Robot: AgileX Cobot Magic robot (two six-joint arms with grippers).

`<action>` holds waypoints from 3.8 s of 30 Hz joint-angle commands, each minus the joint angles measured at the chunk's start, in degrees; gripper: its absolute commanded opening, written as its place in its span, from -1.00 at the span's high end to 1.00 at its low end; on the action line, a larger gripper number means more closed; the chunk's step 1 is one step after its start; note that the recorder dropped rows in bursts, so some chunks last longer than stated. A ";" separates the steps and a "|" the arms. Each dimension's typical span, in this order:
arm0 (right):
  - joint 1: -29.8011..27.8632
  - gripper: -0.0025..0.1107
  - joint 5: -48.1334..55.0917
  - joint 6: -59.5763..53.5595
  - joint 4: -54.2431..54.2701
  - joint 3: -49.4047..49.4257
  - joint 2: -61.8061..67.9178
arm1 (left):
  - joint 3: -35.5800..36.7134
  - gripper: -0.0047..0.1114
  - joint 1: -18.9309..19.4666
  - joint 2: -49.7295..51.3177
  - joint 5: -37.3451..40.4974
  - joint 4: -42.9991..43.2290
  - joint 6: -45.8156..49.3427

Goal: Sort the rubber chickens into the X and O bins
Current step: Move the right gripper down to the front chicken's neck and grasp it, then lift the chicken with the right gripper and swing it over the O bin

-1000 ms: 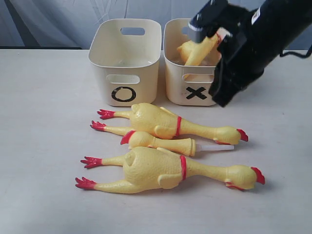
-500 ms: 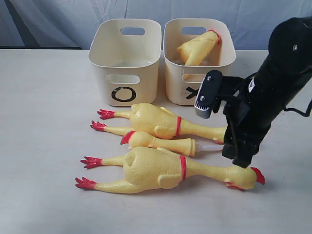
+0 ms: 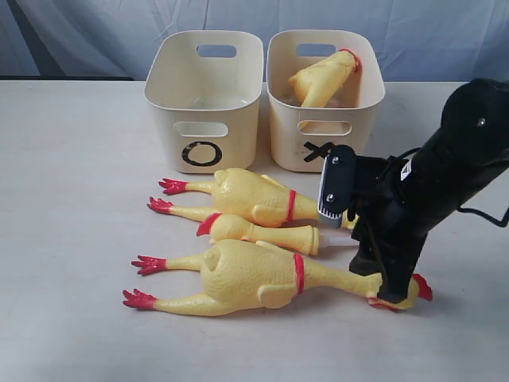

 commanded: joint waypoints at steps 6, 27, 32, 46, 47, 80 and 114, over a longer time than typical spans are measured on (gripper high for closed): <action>0.26 -0.09 -10.22 -8.12 4.56 5.80 -0.02 | 0.12 0.67 0.06 -0.28 -0.20 0.00 -0.44; 0.26 0.90 -11.65 -15.09 14.57 5.80 9.78 | 0.12 0.67 0.06 -0.28 -0.46 0.00 -0.44; 0.26 0.97 -11.11 -15.09 19.50 5.80 7.68 | 0.12 0.67 0.06 -0.28 -0.46 0.00 -0.44; 0.26 0.97 -5.68 -16.50 31.54 4.64 -4.72 | 0.12 0.67 0.06 -0.28 -0.46 0.00 -0.44; 0.26 0.97 -5.57 -16.50 35.00 4.02 -5.33 | 0.12 0.67 0.06 -0.28 -0.46 0.00 -0.44; 0.26 0.97 -10.84 3.00 82.68 -22.63 11.67 | 0.12 0.67 0.06 -0.28 -0.46 0.00 -0.44; 0.12 0.97 5.17 43.03 66.28 -35.47 22.00 | 0.12 0.67 0.06 -0.28 -0.46 0.00 -0.44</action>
